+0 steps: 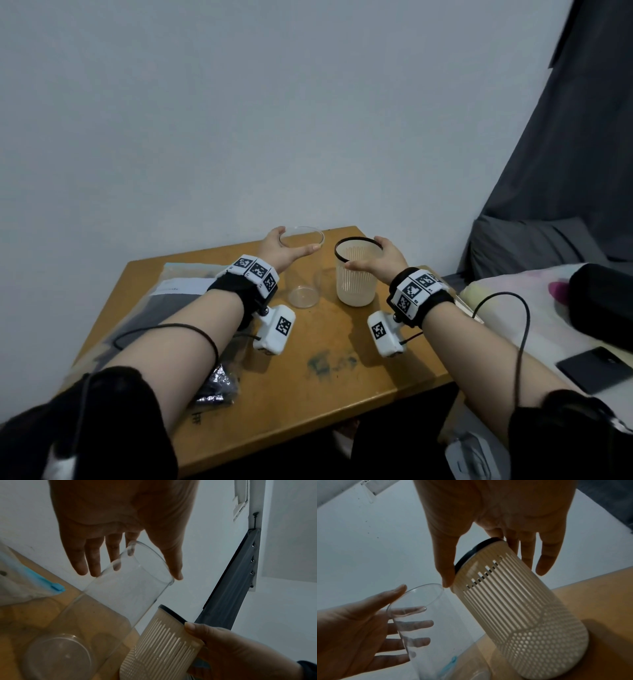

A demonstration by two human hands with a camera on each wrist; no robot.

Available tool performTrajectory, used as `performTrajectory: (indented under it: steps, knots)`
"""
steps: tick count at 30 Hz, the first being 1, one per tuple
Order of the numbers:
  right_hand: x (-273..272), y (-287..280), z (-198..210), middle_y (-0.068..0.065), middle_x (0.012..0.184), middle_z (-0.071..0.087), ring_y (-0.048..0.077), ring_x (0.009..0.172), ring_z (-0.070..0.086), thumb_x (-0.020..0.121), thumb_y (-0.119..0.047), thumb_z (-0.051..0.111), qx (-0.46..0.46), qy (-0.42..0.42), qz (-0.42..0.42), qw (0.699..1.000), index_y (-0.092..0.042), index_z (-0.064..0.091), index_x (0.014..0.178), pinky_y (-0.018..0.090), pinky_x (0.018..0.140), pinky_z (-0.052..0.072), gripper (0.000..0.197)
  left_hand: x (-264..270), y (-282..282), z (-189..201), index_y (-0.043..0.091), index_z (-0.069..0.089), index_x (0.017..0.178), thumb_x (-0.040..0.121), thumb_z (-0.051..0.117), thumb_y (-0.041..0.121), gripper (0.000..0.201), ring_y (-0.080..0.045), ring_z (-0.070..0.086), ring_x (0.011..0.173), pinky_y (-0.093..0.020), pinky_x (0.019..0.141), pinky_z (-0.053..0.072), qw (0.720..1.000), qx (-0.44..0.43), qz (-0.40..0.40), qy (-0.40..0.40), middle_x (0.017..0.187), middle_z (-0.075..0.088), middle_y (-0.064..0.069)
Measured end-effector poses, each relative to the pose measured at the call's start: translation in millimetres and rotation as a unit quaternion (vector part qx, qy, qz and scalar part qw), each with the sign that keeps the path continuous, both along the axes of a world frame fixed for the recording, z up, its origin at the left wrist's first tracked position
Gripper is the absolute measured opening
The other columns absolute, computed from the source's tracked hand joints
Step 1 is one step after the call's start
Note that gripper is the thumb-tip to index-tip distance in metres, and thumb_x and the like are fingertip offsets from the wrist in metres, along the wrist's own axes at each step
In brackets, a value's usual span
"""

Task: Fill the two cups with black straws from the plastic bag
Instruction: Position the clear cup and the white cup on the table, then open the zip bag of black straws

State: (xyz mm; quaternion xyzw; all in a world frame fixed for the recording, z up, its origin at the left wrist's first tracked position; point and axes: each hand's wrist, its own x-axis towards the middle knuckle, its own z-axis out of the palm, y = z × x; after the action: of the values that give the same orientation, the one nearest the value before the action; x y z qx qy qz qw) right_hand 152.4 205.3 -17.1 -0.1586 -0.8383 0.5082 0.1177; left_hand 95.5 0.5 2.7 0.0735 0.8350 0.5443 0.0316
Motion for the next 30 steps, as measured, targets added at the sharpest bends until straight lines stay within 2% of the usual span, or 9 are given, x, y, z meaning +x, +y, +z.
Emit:
performTrajectory:
  steps: [5,11,15,17,18,21,24,27,30]
  knots:
    - [13.1,-5.3,8.2,0.006,0.150,0.032,0.023,0.137,0.031,0.068,-0.028,0.084,0.024,0.063,-0.008,0.998,-0.020,0.029,0.146,0.036,0.107,0.033,0.096,1.1,-26.8,28.6,0.018,0.014,0.154,0.072,0.080,0.042,0.108,-0.027,0.039,0.137,-0.036,0.109,0.033,0.998,-0.060,-0.020,0.012,0.151,0.036,-0.018]
    - [44.8,-47.3,27.5,-0.009,0.125,0.057,0.009,0.119,0.050,0.077,-0.005,0.070,-0.087,0.232,0.057,0.967,-0.028,0.059,0.119,0.030,0.096,0.045,0.050,0.3,-103.2,44.8,0.014,0.042,0.141,0.077,0.079,0.034,0.077,-0.026,0.052,0.122,-0.036,0.102,0.041,0.988,-0.124,0.058,0.067,0.136,0.051,-0.012]
    - [51.7,-94.8,19.3,0.000,0.110,0.064,0.013,0.103,0.060,0.082,0.003,0.065,-0.191,0.187,0.164,0.950,-0.028,0.064,0.102,0.020,0.079,0.050,0.037,5.9,-168.6,28.5,0.008,0.067,0.114,0.085,0.071,0.025,0.034,-0.024,0.060,0.103,-0.030,0.088,0.045,0.951,-0.305,0.049,-0.011,0.115,0.066,-0.013]
    - [43.1,-119.4,5.8,0.003,0.107,0.064,0.012,0.093,0.061,0.084,0.006,0.061,-0.242,0.130,0.171,0.946,-0.024,0.065,0.099,0.015,0.066,0.049,0.033,10.8,-197.9,17.4,0.009,0.069,0.114,0.087,0.068,0.030,0.034,-0.024,0.061,0.100,-0.029,0.082,0.048,0.917,-0.391,0.040,-0.073,0.107,0.068,-0.012]
    - [36.0,-130.8,-3.3,0.005,0.106,0.064,0.013,0.090,0.061,0.085,0.005,0.059,-0.266,0.095,0.167,0.945,-0.023,0.065,0.099,0.017,0.065,0.049,0.032,13.2,-210.2,12.4,0.010,0.065,0.121,0.087,0.067,0.034,0.041,-0.027,0.058,0.109,-0.030,0.088,0.047,0.908,-0.406,0.040,-0.093,0.119,0.064,-0.012]
    - [18.0,-161.7,-29.0,0.006,0.094,0.062,0.015,0.073,0.056,0.085,0.003,0.058,-0.341,-0.012,0.157,0.927,-0.019,0.063,0.110,0.025,0.058,0.042,0.033,21.1,-234.1,-0.7,0.018,0.036,0.147,0.091,0.059,0.044,0.066,-0.034,0.035,0.137,-0.042,0.112,0.032,0.931,-0.325,0.051,-0.158,0.153,0.032,-0.013]
    - [10.0,-185.7,-39.7,0.003,0.103,0.053,0.019,0.089,0.053,0.086,-0.002,0.057,-0.384,-0.104,0.145,0.906,-0.029,0.056,0.113,0.031,0.069,0.045,0.038,25.6,-243.8,-15.9,0.031,0.019,0.152,0.089,0.059,0.051,0.078,-0.035,0.027,0.141,-0.047,0.113,0.029,0.956,-0.220,0.043,-0.188,0.158,0.020,-0.013]
    - [4.8,-202.4,-41.9,0.004,0.101,0.054,0.024,0.093,0.054,0.083,-0.002,0.058,-0.391,-0.122,0.138,0.902,-0.034,0.052,0.115,0.034,0.077,0.047,0.045,12.5,-260.5,-36.8,0.050,0.032,0.142,0.053,0.085,0.058,0.104,-0.033,0.038,0.134,-0.051,0.109,0.036,0.976,-0.139,0.038,-0.162,0.152,0.034,-0.005]
    - [-0.9,-213.4,-39.2,0.007,0.120,0.061,0.024,0.093,0.061,0.078,-0.001,0.063,-0.367,-0.079,0.137,0.917,-0.029,0.051,0.131,0.027,0.061,0.045,0.062,29.9,-252.4,-19.5,0.045,0.046,0.137,0.065,0.087,0.021,0.086,-0.028,0.054,0.117,-0.052,0.097,0.049,0.992,-0.068,0.025,-0.106,0.132,0.053,-0.008]
